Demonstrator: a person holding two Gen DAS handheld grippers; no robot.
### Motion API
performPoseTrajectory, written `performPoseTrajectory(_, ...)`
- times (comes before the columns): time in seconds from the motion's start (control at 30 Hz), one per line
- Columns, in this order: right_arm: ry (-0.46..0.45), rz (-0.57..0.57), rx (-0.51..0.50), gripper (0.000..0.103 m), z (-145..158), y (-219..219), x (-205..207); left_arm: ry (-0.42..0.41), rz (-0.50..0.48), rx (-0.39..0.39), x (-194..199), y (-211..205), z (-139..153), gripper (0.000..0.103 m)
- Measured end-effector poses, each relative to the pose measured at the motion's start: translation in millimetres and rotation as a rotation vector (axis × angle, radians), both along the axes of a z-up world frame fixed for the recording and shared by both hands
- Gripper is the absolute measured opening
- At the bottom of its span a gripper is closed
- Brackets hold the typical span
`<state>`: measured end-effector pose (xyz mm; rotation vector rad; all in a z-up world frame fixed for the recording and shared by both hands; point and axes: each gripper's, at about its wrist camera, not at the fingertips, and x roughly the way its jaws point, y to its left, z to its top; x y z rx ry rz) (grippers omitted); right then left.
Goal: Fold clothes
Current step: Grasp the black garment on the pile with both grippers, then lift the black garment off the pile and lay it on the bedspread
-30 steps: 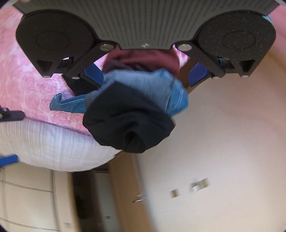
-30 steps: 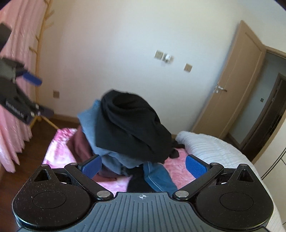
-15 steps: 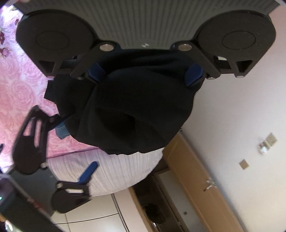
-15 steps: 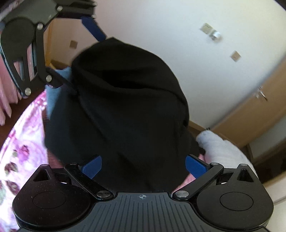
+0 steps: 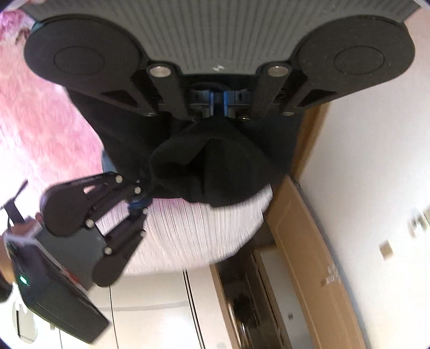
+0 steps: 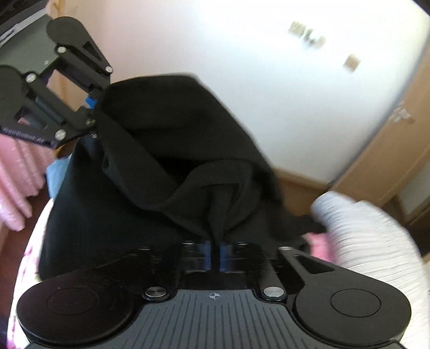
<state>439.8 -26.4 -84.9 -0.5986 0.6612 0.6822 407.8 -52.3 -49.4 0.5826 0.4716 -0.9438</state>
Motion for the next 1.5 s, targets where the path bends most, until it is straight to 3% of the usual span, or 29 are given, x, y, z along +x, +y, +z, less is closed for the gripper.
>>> performPoseTrajectory(0.23, -0.254, -0.175, 0.099, 0.000, 92, -59, -6, -0.164, -0.074, -0.194, -20, -58, 97, 0.001)
performPoseTrajectory(0.43, -0.432, -0.301, 0.120, 0.000, 153, -127, -54, -0.251, -0.222, -0.332, -90, -112, 161, 0.001)
performPoseTrajectory(0.53, -0.485, -0.390, 0.135, 0.000, 169, -170, -97, -0.243, -0.327, -0.380, -148, -144, 172, 0.001)
performPoseTrajectory(0.67, -0.521, -0.507, 0.100, 0.000, 159, -230, -184, -0.217, -0.474, -0.381, -250, -190, 158, 0.001)
performPoseTrajectory(0.8, -0.493, -0.606, 0.011, 0.000, 120, -280, -277, -0.106, -0.606, -0.303, -375, -246, 88, 0.001)
performPoseTrajectory(0.87, -0.428, -0.647, -0.030, 0.000, 78, -302, -322, 0.016, -0.639, -0.240, -442, -271, 41, 0.002)
performPoseTrajectory(1.0, -0.135, -0.743, -0.067, 0.001, -41, -347, -402, 0.316, -0.664, -0.007, -566, -329, -77, 0.007)
performPoseTrajectory(1.1, 0.098, -0.832, -0.075, 0.001, -117, -380, -458, 0.498, -0.662, 0.183, -618, -347, -150, 0.012)
performPoseTrajectory(1.13, 0.165, -0.866, -0.077, 0.001, -135, -387, -474, 0.539, -0.660, 0.236, -634, -350, -168, 0.019)
performPoseTrajectory(1.2, 0.295, -0.931, -0.078, 0.001, -168, -400, -505, 0.526, -0.677, 0.296, -651, -356, -181, 0.028)
performPoseTrajectory(1.27, 0.343, -0.993, -0.034, 0.001, -187, -395, -534, 0.509, -0.676, 0.336, -646, -372, -180, 0.036)
performPoseTrajectory(1.3, 0.358, -1.017, -0.016, 0.004, -189, -397, -540, 0.500, -0.666, 0.348, -630, -369, -183, 0.044)
performPoseTrajectory(1.37, 0.375, -1.061, 0.015, 0.027, -187, -402, -540, 0.448, -0.643, 0.360, -613, -378, -194, 0.057)
performPoseTrajectory(1.4, 0.377, -1.082, 0.029, 0.048, -184, -405, -537, 0.412, -0.635, 0.370, -603, -386, -202, 0.062)
performPoseTrajectory(1.43, 0.369, -1.097, 0.053, 0.061, -182, -401, -540, 0.376, -0.627, 0.380, -594, -394, -209, 0.064)
performPoseTrajectory(1.5, 0.370, -1.130, 0.101, 0.063, -176, -400, -534, 0.322, -0.627, 0.390, -579, -410, -221, 0.065)
